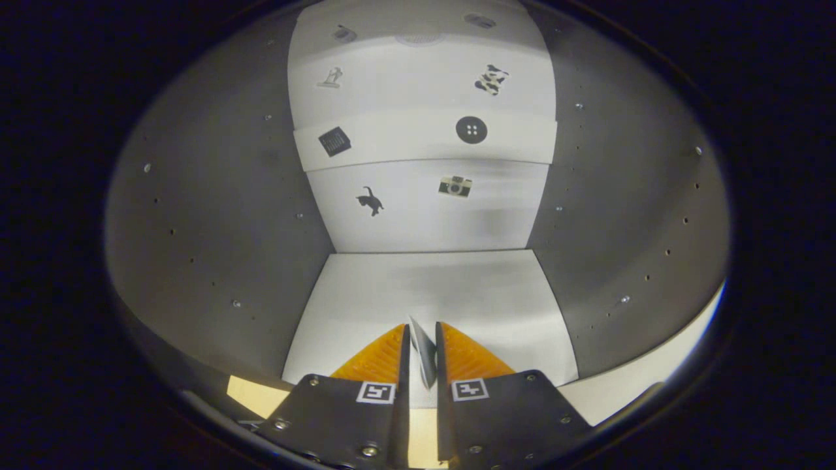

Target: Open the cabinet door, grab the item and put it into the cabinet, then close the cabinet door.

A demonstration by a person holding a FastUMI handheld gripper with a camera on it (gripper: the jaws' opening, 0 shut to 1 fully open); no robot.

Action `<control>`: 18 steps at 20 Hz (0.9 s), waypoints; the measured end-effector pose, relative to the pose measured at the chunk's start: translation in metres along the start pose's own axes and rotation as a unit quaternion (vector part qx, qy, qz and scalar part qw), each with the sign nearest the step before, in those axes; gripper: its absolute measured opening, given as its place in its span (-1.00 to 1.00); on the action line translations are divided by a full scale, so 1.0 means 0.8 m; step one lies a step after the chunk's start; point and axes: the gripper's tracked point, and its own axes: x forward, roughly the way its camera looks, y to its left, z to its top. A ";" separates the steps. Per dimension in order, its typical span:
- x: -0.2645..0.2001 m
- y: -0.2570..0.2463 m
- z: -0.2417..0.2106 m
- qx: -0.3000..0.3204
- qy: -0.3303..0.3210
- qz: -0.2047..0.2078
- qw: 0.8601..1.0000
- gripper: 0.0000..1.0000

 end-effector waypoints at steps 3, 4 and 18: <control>0.000 -0.001 0.003 -0.007 -0.013 0.000 1.000 -0.65; 0.000 0.001 0.005 -0.011 -0.018 0.001 1.000 -0.65; -0.035 0.016 0.081 0.032 -0.167 0.049 0.984 -0.59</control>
